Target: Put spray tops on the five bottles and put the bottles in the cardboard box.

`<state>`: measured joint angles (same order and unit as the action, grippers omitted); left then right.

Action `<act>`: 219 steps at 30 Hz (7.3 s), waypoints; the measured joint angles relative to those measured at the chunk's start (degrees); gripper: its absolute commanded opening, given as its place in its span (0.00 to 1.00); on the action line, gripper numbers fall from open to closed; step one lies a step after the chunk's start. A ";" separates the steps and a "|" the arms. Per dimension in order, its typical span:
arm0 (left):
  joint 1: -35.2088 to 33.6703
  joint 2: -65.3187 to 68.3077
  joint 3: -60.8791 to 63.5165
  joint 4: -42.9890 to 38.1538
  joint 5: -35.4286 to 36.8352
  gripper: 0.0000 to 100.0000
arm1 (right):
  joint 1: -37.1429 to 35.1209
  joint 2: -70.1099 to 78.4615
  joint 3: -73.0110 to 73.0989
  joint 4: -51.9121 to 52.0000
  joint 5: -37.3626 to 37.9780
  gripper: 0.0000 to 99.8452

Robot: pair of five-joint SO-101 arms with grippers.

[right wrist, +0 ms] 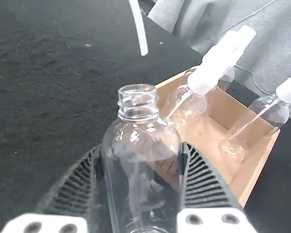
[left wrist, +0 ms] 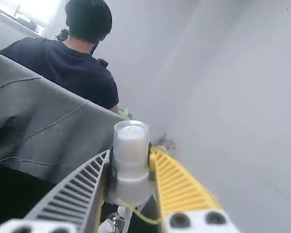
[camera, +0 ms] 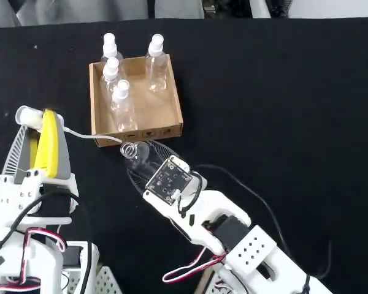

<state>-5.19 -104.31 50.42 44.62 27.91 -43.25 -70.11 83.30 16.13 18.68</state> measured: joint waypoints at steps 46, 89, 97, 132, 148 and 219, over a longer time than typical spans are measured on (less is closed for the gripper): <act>17.85 0.26 8.62 -2.99 -8.00 0.08 | -1.05 0.00 -4.22 0.00 0.00 0.09; 4.48 0.26 8.35 -2.20 -11.25 0.15 | -1.05 0.00 -4.22 0.00 0.00 0.09; -0.53 0.26 11.43 -0.79 -9.41 0.15 | 0.35 0.00 -4.22 0.00 -3.43 0.09; 10.55 0.26 20.48 -0.79 -7.82 0.15 | 2.02 -26.11 7.38 1.05 -6.51 0.09; 20.84 0.26 20.48 -0.79 -23.82 0.15 | 1.93 -26.20 7.38 1.32 -6.59 0.09; -1.93 0.97 42.99 -5.63 -32.70 0.08 | 2.73 -26.20 9.32 1.41 -5.19 0.09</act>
<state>-7.12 -103.34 93.41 38.99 -4.79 -40.53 -96.31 92.62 17.54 13.49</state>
